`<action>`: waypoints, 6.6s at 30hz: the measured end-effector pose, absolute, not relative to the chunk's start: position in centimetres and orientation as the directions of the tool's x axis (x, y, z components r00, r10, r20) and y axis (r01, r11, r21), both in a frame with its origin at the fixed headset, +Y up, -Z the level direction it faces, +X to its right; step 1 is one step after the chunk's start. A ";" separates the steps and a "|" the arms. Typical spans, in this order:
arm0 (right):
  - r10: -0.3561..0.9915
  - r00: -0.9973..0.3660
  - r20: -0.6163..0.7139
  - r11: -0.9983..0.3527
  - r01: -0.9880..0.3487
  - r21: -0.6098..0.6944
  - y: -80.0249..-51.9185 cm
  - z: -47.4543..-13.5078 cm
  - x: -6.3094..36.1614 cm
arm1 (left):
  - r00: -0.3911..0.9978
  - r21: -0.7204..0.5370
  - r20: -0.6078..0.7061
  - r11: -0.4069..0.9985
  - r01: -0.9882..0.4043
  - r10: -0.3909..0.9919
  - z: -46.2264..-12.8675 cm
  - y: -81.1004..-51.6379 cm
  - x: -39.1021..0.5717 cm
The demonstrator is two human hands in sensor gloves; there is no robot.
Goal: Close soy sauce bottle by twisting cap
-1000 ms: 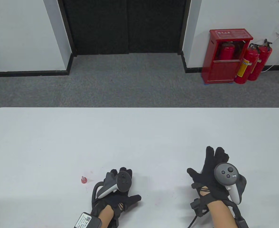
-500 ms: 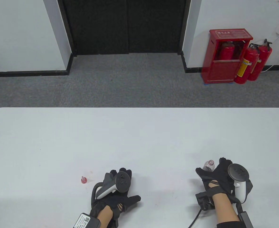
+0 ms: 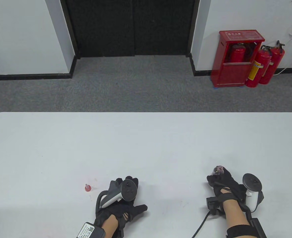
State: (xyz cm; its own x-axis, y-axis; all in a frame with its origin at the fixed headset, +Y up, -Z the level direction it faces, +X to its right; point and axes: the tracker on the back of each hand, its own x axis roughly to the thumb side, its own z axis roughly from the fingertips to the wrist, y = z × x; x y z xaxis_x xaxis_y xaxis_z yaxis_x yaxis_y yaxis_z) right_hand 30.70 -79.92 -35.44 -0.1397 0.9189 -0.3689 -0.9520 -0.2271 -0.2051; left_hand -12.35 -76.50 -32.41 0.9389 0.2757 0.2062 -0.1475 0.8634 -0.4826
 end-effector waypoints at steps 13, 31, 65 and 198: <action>0.963 -0.263 -0.049 -0.246 -0.942 0.227 -76.1 -35.4 23.5 | 0.940 -0.480 0.204 0.865 -0.147 0.273 -32.4 -76.5 -12.3; 0.943 -0.330 -0.026 -0.274 -0.821 0.500 -76.6 -33.6 16.5 | 0.905 0.004 -0.039 0.905 -0.424 0.424 -33.5 -70.8 -22.3; 0.922 -0.386 -0.032 -0.322 -0.810 0.490 -77.0 -33.5 17.0 | 0.803 -0.118 -0.567 0.947 -0.299 0.183 -35.1 -76.9 -29.1; 0.937 -0.305 0.169 -0.339 -0.682 0.649 -73.9 -31.2 13.7 | 0.359 -0.374 0.343 0.477 -0.795 0.868 -30.3 -72.1 -10.8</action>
